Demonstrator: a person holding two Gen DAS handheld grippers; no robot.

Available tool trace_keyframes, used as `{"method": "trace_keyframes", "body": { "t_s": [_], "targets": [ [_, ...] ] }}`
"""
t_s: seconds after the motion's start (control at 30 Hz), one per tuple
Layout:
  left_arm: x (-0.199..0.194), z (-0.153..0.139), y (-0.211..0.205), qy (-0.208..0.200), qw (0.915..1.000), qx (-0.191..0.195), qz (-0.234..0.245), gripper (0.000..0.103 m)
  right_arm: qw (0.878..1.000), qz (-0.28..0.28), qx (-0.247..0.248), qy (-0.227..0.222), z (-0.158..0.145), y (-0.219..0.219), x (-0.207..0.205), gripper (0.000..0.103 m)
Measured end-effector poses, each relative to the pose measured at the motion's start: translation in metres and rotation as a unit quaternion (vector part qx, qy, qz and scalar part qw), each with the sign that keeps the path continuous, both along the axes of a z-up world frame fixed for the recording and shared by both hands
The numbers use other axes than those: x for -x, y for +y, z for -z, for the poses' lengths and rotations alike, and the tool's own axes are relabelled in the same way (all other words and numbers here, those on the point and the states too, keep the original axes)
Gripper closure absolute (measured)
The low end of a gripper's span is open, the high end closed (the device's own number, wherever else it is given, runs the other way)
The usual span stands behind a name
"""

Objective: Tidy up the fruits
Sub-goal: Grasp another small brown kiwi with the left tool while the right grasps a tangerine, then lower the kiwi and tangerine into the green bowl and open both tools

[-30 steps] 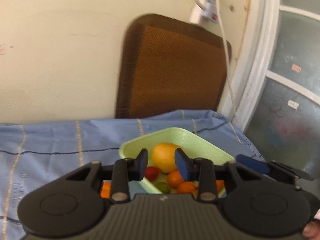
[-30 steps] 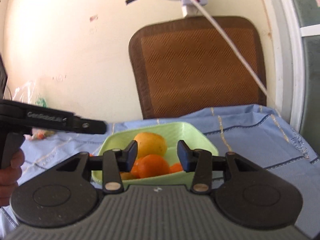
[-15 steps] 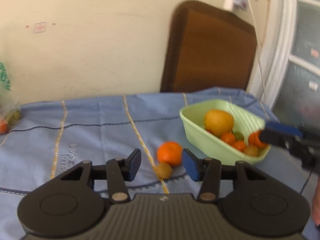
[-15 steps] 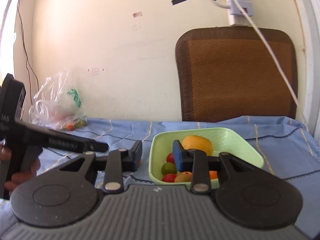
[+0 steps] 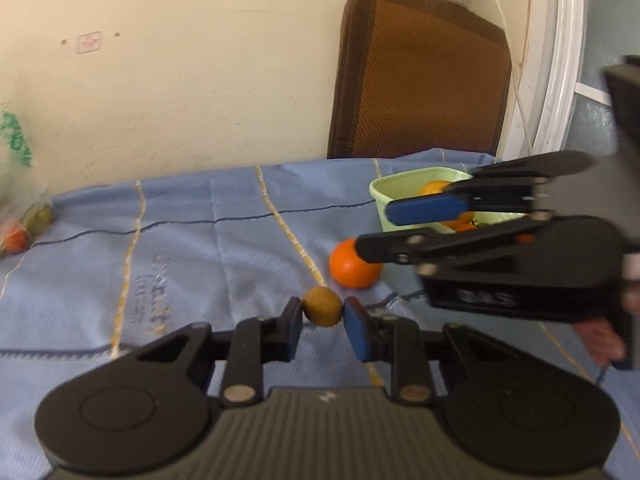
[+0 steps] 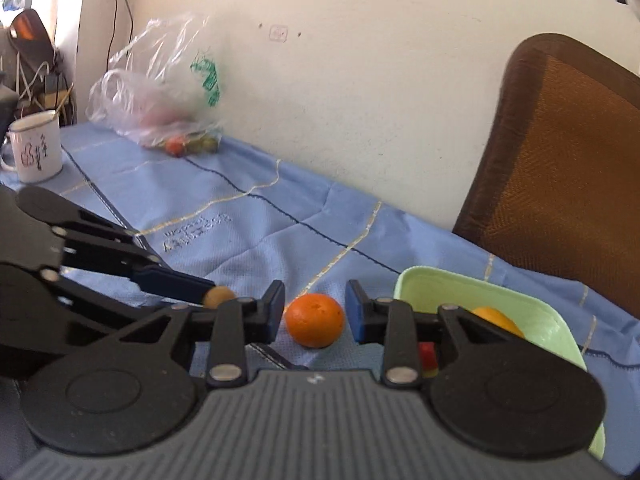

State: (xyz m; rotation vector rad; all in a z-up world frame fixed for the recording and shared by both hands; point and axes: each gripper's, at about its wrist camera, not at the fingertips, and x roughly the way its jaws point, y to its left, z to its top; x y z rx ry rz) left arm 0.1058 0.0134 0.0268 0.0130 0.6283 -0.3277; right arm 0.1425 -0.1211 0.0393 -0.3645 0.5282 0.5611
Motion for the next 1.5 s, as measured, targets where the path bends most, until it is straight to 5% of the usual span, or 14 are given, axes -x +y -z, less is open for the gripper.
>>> {"method": "trace_keyframes", "body": {
  "t_s": [0.1, 0.17, 0.3, 0.53, 0.73, 0.93, 1.5],
  "targets": [
    [0.012, 0.002, 0.009, 0.004, 0.9999, 0.012, -0.005, 0.079, 0.999, 0.004, 0.046, 0.014, 0.013, 0.016, -0.012, 0.067],
    [0.016, 0.006, 0.011, 0.004, 0.9999, 0.014, -0.007, 0.079, 0.996, 0.017, 0.086, 0.004, 0.022, 0.024, -0.017, 0.058],
    [0.017, 0.012, 0.01, 0.007, 0.9999, 0.01, -0.01, 0.079, 0.992, 0.028, 0.124, -0.017, 0.029, 0.027, -0.018, 0.066],
    [0.028, 0.009, 0.013, -0.014, 0.9996, 0.022, 0.007, 0.079, 0.999, 0.029, -0.008, -0.015, 0.0, -0.013, 0.057, 0.067],
    [0.058, 0.007, -0.017, 0.003, 0.9961, 0.047, 0.075, 0.079, 0.989, 0.105, -0.103, 0.006, 0.008, -0.068, 0.14, 0.067],
    [0.084, 0.012, -0.058, 0.001, 0.9911, 0.023, 0.131, 0.079, 0.98, 0.148, -0.133, 0.017, 0.022, -0.093, 0.17, 0.066],
    [0.085, 0.019, -0.075, 0.007, 0.9933, -0.018, 0.114, 0.072, 0.98, 0.152, -0.122, 0.03, 0.035, -0.095, 0.171, 0.065]
  ]
}}
